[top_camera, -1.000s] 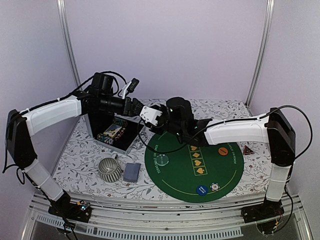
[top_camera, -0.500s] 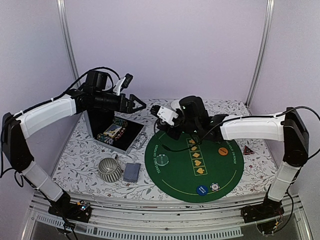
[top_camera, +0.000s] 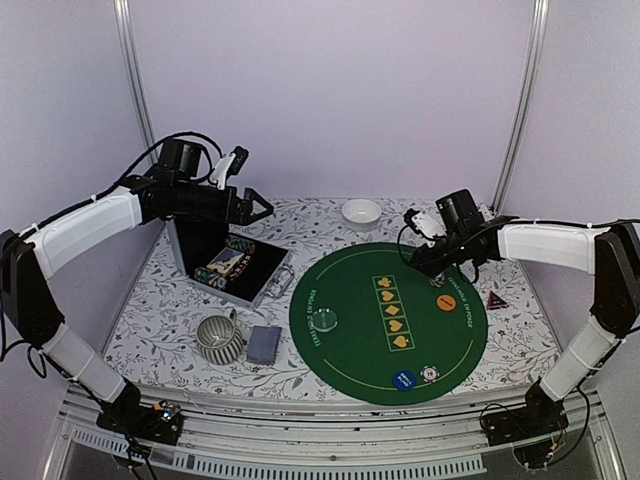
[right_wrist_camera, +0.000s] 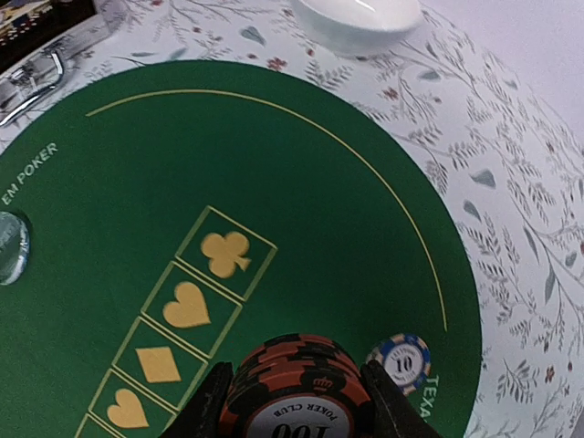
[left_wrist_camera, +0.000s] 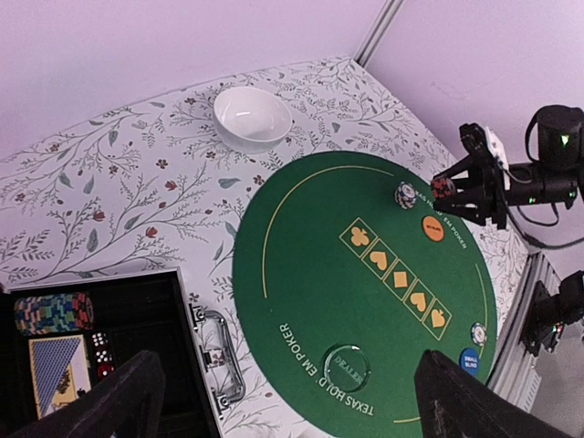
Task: Distribute texas hold em gaming equipment
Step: Place the poker chips pile in the big blind area.
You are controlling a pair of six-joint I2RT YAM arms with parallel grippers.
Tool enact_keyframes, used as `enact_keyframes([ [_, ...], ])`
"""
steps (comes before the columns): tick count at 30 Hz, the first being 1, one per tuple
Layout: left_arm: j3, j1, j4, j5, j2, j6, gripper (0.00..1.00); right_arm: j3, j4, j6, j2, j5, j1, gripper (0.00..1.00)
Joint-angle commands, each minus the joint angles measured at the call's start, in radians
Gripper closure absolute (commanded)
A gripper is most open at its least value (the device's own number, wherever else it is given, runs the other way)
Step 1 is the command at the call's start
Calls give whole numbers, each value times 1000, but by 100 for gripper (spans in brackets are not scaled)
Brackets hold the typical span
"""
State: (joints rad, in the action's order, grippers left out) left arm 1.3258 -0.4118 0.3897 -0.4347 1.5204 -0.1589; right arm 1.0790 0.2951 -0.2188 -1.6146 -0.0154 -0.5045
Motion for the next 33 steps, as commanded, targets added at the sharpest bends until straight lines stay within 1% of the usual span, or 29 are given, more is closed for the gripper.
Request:
enact_keyframes([
  [1,-10,8,31,18,-32,37,2,-46,69,86,70,10,151,98],
  [5,-15,13,38,29,-44,48,2,-74,77,78,50,-11,255,98],
  [12,-17,22,48,44,-56,58,2,-80,44,59,-17,-1,350,98],
  [15,-16,24,49,43,-58,58,2,-65,35,56,-68,-3,356,98],
  [19,-14,26,49,37,-57,58,2,-39,28,78,-129,59,356,98],
  [21,-14,28,49,36,-58,56,2,-38,16,94,-149,64,352,98],
  [28,-11,31,51,40,-59,53,2,-18,22,108,-228,-2,321,98],
  [33,-13,32,51,36,-58,52,2,-9,14,112,-250,0,319,98],
])
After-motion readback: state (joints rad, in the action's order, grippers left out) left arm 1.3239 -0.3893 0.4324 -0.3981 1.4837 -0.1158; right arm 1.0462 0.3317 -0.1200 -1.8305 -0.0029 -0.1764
